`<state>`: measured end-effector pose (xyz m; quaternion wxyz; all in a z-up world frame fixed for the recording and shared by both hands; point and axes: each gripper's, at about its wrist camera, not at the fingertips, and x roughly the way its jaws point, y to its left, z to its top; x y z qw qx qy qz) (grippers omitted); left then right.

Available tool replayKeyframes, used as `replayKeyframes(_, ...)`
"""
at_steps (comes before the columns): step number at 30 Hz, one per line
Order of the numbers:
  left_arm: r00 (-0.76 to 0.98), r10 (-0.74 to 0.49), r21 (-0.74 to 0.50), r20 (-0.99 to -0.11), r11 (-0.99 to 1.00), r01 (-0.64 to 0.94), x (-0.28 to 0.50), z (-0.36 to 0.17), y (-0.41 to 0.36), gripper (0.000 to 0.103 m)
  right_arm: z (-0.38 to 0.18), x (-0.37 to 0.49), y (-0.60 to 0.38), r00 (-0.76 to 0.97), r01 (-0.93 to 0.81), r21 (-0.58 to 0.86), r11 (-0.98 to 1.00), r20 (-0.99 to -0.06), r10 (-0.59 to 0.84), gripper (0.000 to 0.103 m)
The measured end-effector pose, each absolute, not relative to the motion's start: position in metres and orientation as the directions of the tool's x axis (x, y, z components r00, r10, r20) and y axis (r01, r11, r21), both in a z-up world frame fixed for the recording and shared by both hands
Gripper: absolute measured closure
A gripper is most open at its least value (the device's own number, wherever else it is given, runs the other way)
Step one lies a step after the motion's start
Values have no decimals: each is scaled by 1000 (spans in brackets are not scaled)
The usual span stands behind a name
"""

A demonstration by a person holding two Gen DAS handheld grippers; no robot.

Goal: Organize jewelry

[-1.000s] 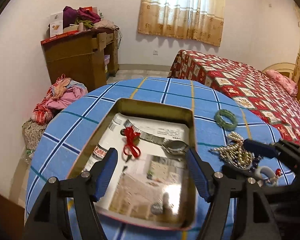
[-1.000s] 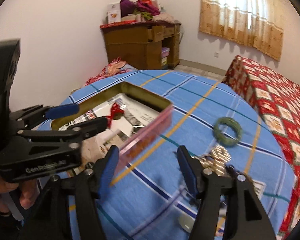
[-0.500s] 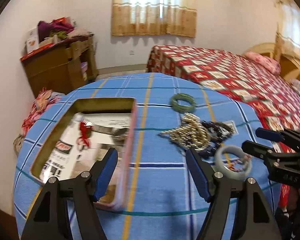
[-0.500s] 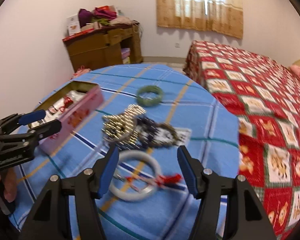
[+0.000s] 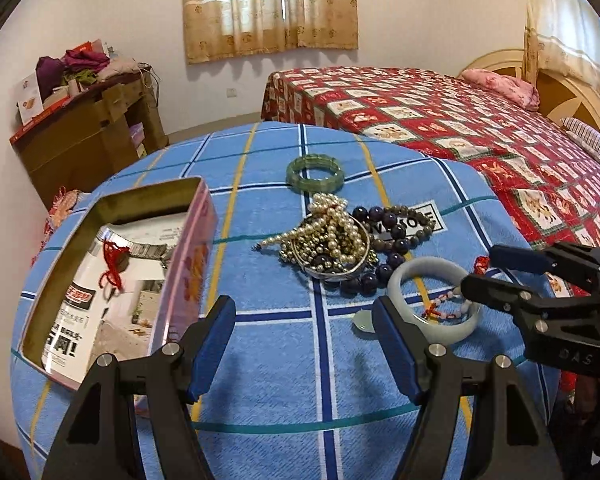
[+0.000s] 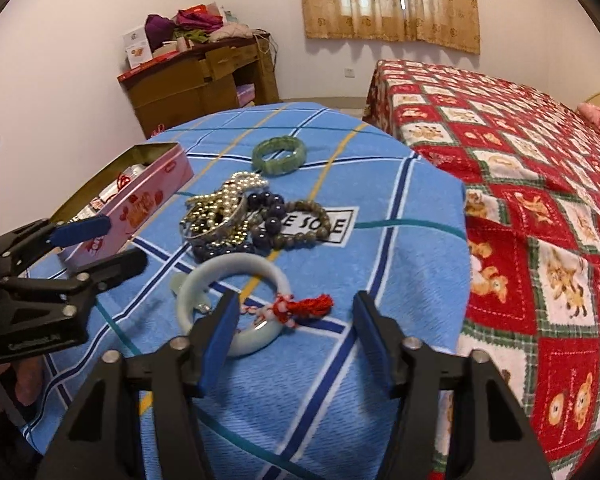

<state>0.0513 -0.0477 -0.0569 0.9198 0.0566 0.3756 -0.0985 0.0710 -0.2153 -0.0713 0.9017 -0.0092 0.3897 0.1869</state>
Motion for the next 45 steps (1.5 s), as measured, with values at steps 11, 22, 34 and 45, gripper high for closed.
replayKeyframes(11, 686, -160, 7, -710, 972, 235, 53, -60, -49, 32, -55, 62, -213, 657, -378, 153, 913, -651, 381, 88)
replayKeyframes(22, 682, -181, 21, -708, 961, 276, 72, -58, -63, 37, -11, 67, -217, 723, -377, 199, 905, -548, 422, 88)
replayKeyframes(34, 618, -237, 36, -750, 918, 396, 103, -69, -92, 96, -2, 75, -214, 737, -380, 207, 901, -521, 431, 88)
replayKeyframes(45, 678, -342, -96, -651, 923, 373, 72, -14, -61, 99, -3, 75, -218, 739, -376, 210, 903, -520, 428, 88)
